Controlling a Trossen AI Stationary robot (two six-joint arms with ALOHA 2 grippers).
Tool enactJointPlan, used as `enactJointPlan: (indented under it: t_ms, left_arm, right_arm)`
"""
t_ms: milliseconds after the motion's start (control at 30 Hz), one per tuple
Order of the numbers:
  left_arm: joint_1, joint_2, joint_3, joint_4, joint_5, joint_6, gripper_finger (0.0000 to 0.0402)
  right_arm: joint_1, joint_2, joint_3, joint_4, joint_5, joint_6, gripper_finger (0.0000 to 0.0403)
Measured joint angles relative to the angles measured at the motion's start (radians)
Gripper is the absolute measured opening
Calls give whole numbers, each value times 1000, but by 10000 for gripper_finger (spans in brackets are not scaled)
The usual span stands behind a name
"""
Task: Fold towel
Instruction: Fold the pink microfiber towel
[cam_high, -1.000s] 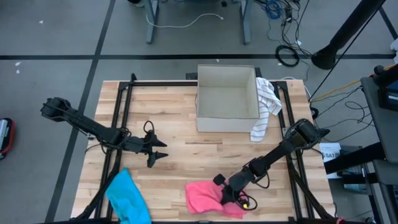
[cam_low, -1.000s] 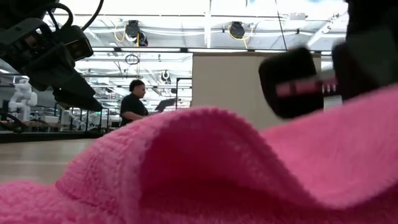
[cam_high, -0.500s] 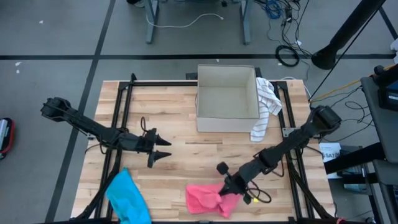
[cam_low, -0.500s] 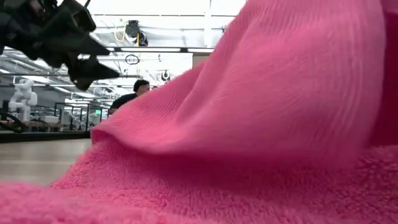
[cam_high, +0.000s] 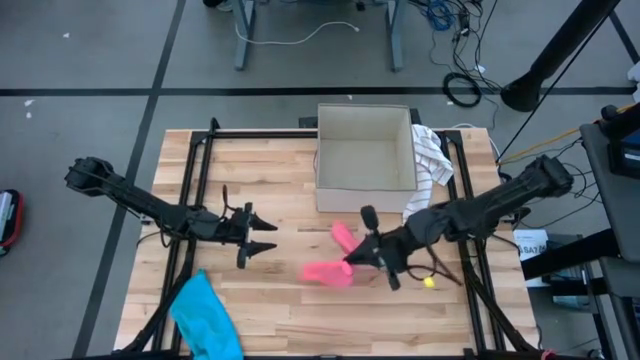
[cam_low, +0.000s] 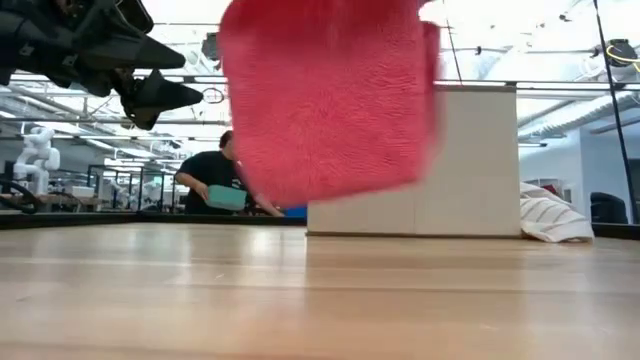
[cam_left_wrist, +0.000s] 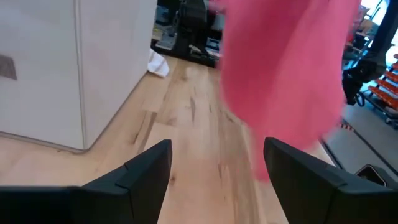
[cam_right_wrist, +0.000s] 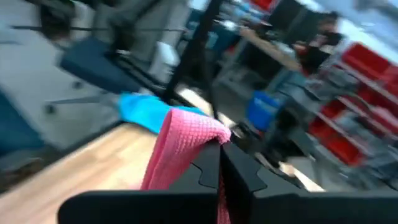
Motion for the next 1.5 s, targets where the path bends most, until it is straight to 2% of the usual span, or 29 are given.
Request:
enactJointPlan:
  t_ms: [167, 267, 367, 467, 567, 700, 800, 967, 1033, 1100, 1200, 1400, 1500]
  left_arm:
    - [0, 0, 0, -45, -4, -4, 261]
    - [0, 4, 0, -53, -5, -4, 261]
    - [3, 19, 0, -52, -5, -4, 261]
    - [3, 50, 0, -47, -9, -5, 261]
    - [3, 100, 0, -26, -9, -10, 261]
    - [4, 202, 0, 81, -9, -11, 261]
    - [25, 299, 2, 187, 0, -8, 261]
    - [71, 463, 51, 258, 5, -5, 261]
    - [84, 527, 87, 272, 7, 5, 261]
    - [95, 595, 131, 283, 44, 21, 261]
    - [104, 704, 210, 286, 88, 43, 261]
    - [136, 883, 352, 173, 92, 74, 261]
    - [153, 929, 386, 156, 135, 80, 261]
  right_arm:
    - [-1, 26, 52, -183, -155, 130, 0]
    - [1, 92, 27, -276, -233, 237, 0]
    - [21, 188, -34, -263, -277, 334, 13]
    - [56, 291, -77, -221, -282, 415, 54]
    - [86, 380, -92, -214, -288, 499, 113]
    - [113, 422, -91, -192, -286, 574, 187]
    - [129, 409, -91, -206, -189, 610, 215]
    - [136, 368, -88, -289, 178, 611, 213]
    - [126, 367, -89, -311, 276, 595, 206]
    - [102, 369, -89, -318, 285, 577, 197]
    - [61, 376, -105, -281, 243, 560, 186]
    - [-19, 376, -151, -89, 179, 555, 170]
    - [-62, 376, -179, -16, 130, 567, 169]
